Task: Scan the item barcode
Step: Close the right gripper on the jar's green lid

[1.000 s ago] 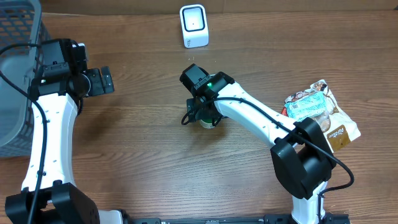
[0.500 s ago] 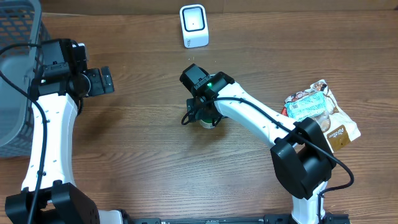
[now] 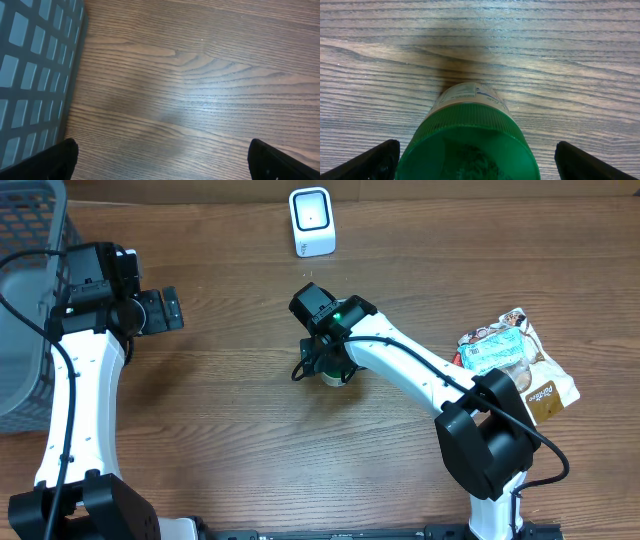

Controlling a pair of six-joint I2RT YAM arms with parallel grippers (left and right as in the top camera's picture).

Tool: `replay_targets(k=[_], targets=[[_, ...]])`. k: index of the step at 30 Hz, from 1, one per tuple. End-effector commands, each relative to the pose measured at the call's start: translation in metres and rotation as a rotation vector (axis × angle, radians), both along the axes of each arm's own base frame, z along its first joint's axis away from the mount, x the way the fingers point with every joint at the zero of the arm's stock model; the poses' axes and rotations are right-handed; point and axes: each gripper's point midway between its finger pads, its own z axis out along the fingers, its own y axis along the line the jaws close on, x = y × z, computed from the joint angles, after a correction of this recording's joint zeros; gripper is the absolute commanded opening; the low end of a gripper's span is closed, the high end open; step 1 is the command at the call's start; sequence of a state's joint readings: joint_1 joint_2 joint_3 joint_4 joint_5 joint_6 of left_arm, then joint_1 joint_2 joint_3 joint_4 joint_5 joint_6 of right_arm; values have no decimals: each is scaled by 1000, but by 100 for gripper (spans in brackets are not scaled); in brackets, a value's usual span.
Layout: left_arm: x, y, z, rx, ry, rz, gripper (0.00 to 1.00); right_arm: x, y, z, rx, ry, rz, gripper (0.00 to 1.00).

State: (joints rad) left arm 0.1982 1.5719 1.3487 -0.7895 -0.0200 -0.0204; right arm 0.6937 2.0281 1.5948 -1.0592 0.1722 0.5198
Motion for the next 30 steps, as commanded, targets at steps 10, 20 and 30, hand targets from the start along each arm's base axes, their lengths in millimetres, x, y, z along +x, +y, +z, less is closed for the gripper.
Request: replay_targets(k=[10, 20, 30], targets=[[2, 0, 1, -2, -3, 7, 100, 39, 27, 22, 128, -172, -4, 100], [2, 0, 1, -2, -3, 7, 100, 37, 24, 21, 117, -164, -4, 100], [2, 0, 1, -2, -3, 7, 100, 31, 15, 18, 78, -141, -9, 83]])
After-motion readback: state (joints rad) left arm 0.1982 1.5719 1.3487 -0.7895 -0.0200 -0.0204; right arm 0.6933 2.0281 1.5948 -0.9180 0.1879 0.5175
